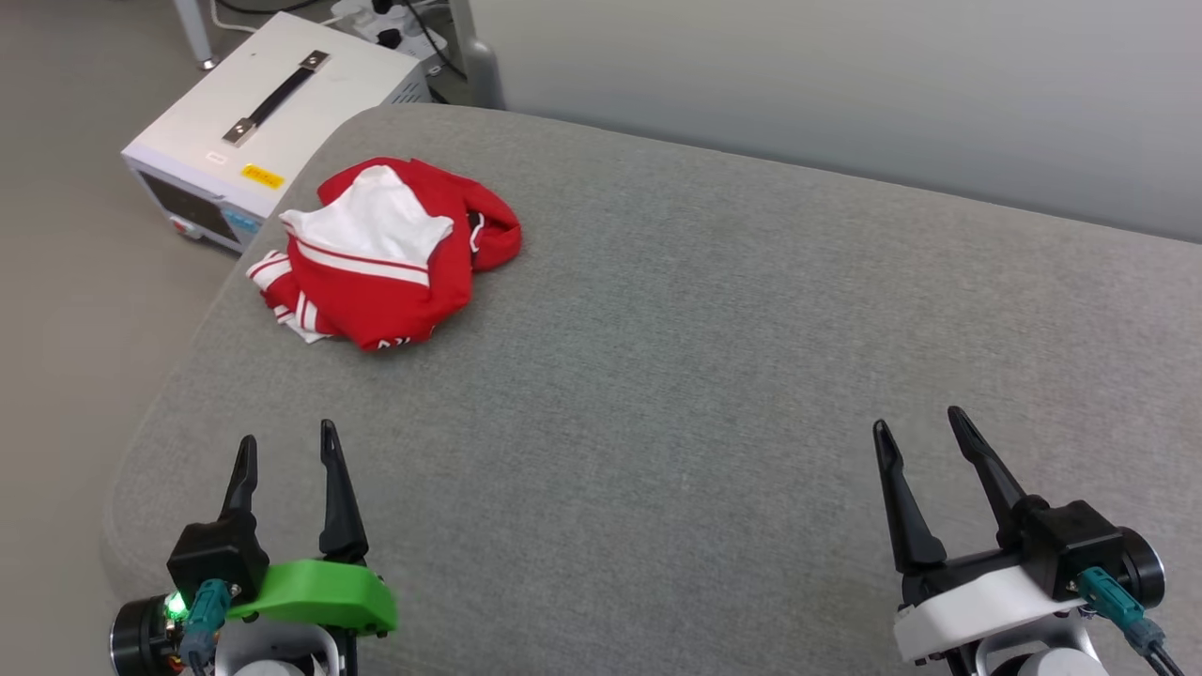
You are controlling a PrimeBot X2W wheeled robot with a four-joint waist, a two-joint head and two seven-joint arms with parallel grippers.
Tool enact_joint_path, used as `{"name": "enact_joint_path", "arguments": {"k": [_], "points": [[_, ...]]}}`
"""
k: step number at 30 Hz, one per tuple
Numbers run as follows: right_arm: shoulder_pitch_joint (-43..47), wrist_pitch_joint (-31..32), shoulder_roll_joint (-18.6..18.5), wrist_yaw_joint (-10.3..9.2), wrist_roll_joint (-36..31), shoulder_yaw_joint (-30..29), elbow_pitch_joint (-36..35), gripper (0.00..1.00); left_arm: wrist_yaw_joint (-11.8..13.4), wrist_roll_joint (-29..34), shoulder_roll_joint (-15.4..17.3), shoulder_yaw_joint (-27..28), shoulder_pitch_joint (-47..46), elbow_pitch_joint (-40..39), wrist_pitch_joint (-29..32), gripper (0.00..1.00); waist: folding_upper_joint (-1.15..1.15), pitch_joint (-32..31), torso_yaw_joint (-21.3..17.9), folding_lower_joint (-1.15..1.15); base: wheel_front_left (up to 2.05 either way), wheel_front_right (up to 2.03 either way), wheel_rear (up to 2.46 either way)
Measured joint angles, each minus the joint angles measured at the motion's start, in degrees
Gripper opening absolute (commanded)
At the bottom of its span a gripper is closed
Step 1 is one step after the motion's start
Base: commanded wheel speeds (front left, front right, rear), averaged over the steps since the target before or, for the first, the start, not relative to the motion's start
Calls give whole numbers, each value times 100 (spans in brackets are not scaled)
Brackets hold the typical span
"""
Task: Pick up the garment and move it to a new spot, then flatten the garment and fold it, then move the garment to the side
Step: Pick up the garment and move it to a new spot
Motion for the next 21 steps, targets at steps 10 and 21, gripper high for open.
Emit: {"name": "enact_joint_path", "arguments": {"k": [10,21], "points": [[-3,-86,3,0,-40,123,-2,100,33,-112,0,59,-5,64,-107,100,0,91,657,0,0,0,0],[-20,-88,4,0,-91,124,-43,100,-205,-431,-2,266,-230,119,-107,100,0,209,796,0,0,0,0]]}}
